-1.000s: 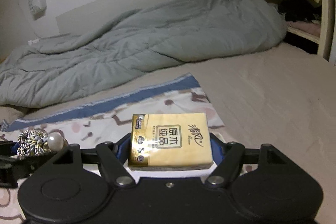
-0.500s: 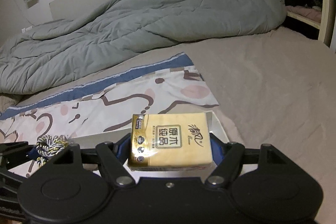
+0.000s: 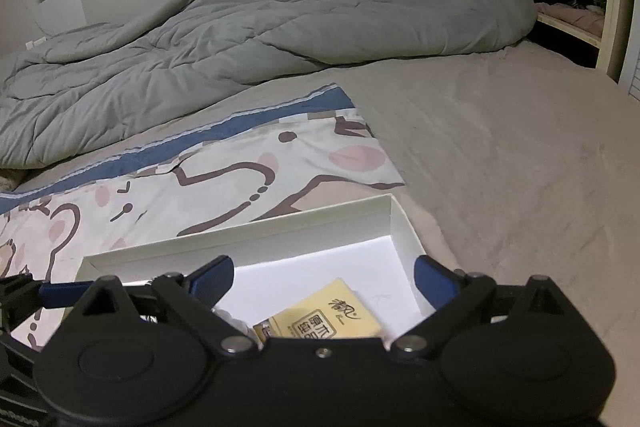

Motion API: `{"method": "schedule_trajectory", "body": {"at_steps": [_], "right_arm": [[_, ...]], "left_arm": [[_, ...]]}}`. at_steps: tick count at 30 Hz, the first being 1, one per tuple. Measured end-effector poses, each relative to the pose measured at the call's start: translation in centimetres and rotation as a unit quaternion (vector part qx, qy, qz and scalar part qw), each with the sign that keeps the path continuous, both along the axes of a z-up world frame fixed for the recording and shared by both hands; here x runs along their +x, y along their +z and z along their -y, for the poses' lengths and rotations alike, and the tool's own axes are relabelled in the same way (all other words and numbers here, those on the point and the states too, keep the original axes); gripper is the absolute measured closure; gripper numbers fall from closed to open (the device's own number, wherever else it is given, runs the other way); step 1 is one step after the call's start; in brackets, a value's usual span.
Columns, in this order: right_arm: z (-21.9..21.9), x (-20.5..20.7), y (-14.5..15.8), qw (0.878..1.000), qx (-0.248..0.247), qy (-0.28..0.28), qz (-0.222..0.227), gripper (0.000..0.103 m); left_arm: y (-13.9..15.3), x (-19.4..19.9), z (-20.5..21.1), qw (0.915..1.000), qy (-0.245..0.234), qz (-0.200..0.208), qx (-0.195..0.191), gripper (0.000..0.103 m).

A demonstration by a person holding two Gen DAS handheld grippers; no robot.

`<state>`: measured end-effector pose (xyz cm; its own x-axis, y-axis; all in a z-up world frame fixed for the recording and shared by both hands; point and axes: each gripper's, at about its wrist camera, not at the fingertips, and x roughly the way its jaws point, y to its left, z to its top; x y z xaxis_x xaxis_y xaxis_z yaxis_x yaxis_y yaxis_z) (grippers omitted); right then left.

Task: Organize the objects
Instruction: 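Lower the cord bundle and tissue packet into the tray and open both tools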

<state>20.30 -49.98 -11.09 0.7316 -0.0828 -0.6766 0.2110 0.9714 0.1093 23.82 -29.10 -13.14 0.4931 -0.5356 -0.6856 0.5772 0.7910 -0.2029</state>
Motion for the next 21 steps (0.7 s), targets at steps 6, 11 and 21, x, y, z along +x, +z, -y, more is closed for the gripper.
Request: {"method": "schedule_trajectory", "body": {"at_steps": [6,11,21], "right_arm": [[-0.2,0.0,0.3,1.0,-0.001,0.004,-0.001,0.005],[-0.6,-0.5,0.8,1.0,-0.002,0.01,-0.001,0.006],[-1.6,-3.0,3.5,1.0,-0.012,0.012,0.017,0.006]], "left_arm": [[0.4,-0.4,-0.3,1.0,0.002,0.001,0.001,0.0],[1.0,-0.9,-0.9,1.0,0.007,0.002,0.005,0.0],[3.8,-2.6,-3.2,0.9994,0.025,0.02,0.008,0.0]]}}
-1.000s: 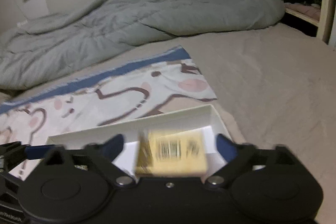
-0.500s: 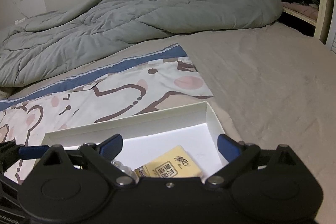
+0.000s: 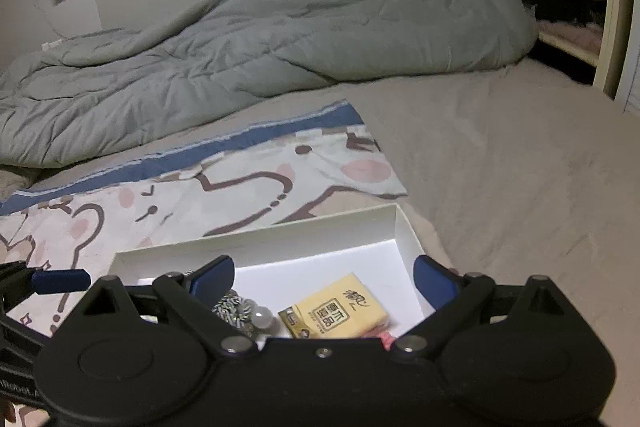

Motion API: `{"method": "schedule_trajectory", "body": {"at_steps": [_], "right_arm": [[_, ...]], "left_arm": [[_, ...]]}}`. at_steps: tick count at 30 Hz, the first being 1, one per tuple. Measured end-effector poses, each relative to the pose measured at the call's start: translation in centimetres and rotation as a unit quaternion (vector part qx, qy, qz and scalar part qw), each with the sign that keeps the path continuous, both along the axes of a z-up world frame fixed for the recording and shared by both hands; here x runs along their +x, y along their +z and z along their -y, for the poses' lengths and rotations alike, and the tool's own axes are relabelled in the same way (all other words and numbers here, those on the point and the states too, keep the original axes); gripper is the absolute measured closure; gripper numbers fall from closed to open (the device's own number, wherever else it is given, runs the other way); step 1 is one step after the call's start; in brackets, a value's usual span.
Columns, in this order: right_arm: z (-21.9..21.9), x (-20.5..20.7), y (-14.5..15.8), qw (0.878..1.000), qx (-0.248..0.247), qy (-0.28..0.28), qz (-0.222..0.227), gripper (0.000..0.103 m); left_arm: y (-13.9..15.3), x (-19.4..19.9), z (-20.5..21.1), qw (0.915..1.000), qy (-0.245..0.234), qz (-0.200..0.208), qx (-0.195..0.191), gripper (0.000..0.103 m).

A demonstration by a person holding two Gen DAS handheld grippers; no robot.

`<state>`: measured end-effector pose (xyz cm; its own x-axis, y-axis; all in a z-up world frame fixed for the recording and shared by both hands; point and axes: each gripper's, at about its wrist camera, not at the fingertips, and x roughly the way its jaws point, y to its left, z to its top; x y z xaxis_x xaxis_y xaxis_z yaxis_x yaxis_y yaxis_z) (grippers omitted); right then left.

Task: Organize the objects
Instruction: 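Lower the cord bundle and tissue packet into the tray and open both tools, then withdraw both tools back from the tray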

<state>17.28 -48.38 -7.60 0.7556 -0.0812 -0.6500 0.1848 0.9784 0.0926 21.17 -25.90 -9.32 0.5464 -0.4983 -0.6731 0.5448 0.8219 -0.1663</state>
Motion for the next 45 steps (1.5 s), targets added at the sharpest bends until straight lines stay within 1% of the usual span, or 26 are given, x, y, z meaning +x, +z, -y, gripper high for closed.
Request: {"method": "schedule_trajectory", "body": {"at_steps": [5,11,18,21,24,29,32,36,40,45], "right_arm": [[-1.2,-1.9,2.3,1.0,-0.008,0.008,0.014,0.006],[-2.8,-5.0,4.9,0.999,-0.033,0.015,0.033,0.001],[-4.3,-8.9,6.9,0.998,-0.032,0.016,0.044,0.0],[-5.1,-10.4,7.4,0.999,-0.024,0.013,0.045,0.0],[-5.9,-12.0,7.8,0.998,-0.032,0.009,0.046,0.0],[-6.8,-14.5,8.4,0.998,-0.024,0.006,0.052,0.0],[-7.4,-15.9,8.6,0.998,-0.019,0.005,0.053,0.0],[-8.1,-17.6,8.7,0.998,-0.018,0.006,0.054,0.0],[-8.7,-18.9,8.7,0.998,-0.021,0.008,0.059,0.0],[-9.5,-20.4,8.6,0.998,-0.017,0.008,0.061,0.0]], "left_arm": [[2.0,-1.5,-1.5,0.9999,0.01,0.007,-0.002,0.0],[4.4,-4.0,-3.7,0.9993,0.026,0.024,0.009,0.0],[6.9,-7.4,-6.5,0.9983,0.048,0.031,0.012,0.0],[7.7,-8.8,-7.6,0.9978,0.056,0.034,0.015,0.0],[8.4,-10.3,-8.5,0.997,0.06,0.042,0.024,0.0],[9.3,-12.5,-10.1,0.9966,0.067,0.043,0.019,0.0],[9.8,-13.8,-10.9,0.9956,0.074,0.052,0.023,0.0],[10.0,-15.2,-11.6,0.9945,0.087,0.053,0.026,0.0],[10.3,-16.5,-12.3,0.9946,0.087,0.052,0.023,0.0],[10.3,-17.8,-12.5,0.9927,0.094,0.062,0.043,0.0]]}}
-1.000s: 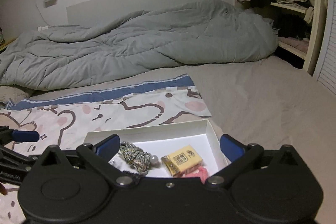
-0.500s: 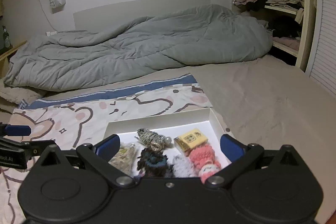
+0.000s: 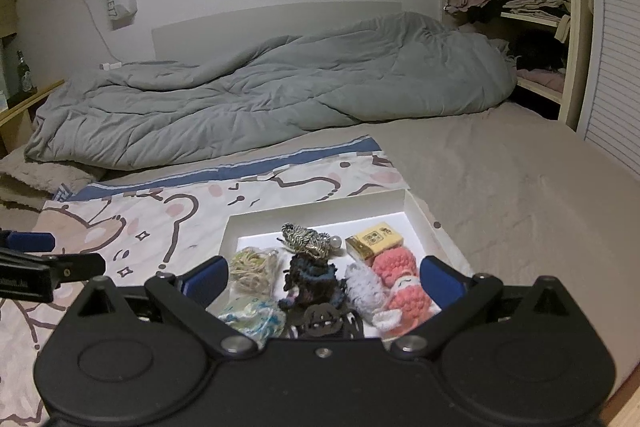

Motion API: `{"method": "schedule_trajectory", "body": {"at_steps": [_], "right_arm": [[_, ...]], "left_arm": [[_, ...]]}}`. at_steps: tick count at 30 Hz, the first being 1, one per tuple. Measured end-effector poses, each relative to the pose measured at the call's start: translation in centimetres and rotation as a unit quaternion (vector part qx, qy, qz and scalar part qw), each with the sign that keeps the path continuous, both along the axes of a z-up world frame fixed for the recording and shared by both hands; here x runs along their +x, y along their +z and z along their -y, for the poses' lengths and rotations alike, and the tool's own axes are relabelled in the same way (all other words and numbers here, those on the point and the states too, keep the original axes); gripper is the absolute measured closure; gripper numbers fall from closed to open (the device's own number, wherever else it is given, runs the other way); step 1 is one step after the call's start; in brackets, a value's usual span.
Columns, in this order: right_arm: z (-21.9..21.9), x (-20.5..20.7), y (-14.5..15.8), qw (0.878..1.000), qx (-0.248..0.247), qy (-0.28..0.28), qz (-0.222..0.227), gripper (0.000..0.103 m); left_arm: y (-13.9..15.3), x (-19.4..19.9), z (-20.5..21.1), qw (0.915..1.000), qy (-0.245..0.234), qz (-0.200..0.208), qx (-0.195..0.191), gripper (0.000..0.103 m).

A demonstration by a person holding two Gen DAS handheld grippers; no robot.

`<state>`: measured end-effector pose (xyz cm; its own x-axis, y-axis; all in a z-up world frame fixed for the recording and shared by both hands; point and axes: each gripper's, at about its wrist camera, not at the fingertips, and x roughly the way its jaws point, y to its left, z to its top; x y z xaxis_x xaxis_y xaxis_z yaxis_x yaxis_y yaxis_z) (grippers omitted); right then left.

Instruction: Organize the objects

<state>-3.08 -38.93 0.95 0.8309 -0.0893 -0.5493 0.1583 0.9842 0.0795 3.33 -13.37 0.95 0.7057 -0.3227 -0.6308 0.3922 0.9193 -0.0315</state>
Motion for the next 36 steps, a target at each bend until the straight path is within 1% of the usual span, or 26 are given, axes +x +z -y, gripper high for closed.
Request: {"method": "schedule_trajectory", "body": {"at_steps": [4,6,13,20,25,30,36], "right_arm": [[-1.0,-0.9,-0.2,1.0,-0.011,0.003,-0.009,0.0],[-1.5,-1.2,-0.3,1.0,-0.016,0.005,-0.011,0.0],[-2.5,-2.3,-0.8,1.0,-0.009,-0.002,-0.02,0.0],[-2.7,-2.7,-1.7,0.999,-0.013,-0.019,-0.032,0.0],[-2.4,-3.1,-1.5,0.999,-0.011,-0.033,-0.02,0.0],[-2.1,-3.0,-1.7,0.999,0.0,-0.034,-0.025,0.0],[-2.1,-2.9,-1.8,0.999,-0.002,-0.037,-0.026,0.0]], "left_arm": [[-0.2,-0.8,-0.5,1.0,0.0,0.005,0.0,0.0],[-0.5,-1.1,-0.6,0.9999,0.002,0.011,0.008,0.0],[-0.9,-1.7,-1.5,0.9996,0.005,0.017,0.019,0.0],[-1.0,-1.9,-2.1,0.9996,0.005,0.018,0.021,0.0],[-1.2,-1.8,-2.2,0.9996,0.006,0.017,0.022,0.0],[-1.3,-1.7,-2.2,0.9997,0.005,0.012,0.022,0.0],[-1.6,-1.4,-2.0,0.9997,0.003,0.006,0.024,0.0]]}}
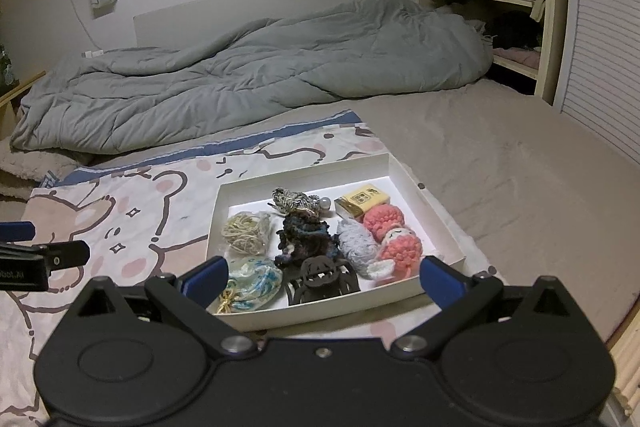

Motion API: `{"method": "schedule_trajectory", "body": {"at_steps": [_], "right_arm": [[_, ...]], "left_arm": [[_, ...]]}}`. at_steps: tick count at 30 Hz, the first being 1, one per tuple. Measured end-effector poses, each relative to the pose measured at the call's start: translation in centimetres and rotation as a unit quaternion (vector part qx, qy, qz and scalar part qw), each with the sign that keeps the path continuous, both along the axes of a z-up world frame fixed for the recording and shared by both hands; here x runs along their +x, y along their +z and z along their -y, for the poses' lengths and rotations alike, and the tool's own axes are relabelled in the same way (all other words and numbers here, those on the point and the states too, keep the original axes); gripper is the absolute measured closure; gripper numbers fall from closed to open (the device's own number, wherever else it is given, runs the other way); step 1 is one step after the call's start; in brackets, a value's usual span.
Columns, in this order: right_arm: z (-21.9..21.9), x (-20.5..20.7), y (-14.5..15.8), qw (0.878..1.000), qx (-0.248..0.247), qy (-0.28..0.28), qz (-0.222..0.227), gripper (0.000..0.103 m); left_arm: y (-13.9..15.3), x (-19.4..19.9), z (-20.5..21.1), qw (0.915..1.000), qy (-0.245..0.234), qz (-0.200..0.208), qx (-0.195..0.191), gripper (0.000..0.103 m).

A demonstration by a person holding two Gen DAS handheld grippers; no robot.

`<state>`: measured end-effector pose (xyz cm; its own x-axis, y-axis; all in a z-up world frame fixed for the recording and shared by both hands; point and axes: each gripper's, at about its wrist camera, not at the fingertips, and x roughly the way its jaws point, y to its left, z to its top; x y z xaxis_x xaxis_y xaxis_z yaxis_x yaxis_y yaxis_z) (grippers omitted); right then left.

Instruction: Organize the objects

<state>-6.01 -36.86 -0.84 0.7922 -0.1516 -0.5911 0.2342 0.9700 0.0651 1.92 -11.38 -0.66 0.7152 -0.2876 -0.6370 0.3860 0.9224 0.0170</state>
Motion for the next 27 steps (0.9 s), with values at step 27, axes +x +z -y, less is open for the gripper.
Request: {"method": "schedule_trajectory", "body": {"at_steps": [27], "right_arm": [[-0.4,0.3,-0.2,1.0,-0.017,0.009,-0.013,0.0]], "left_arm": [[-0.13,0.28,-0.21,0.9999,0.0,-0.013,-0.008,0.0]]}}
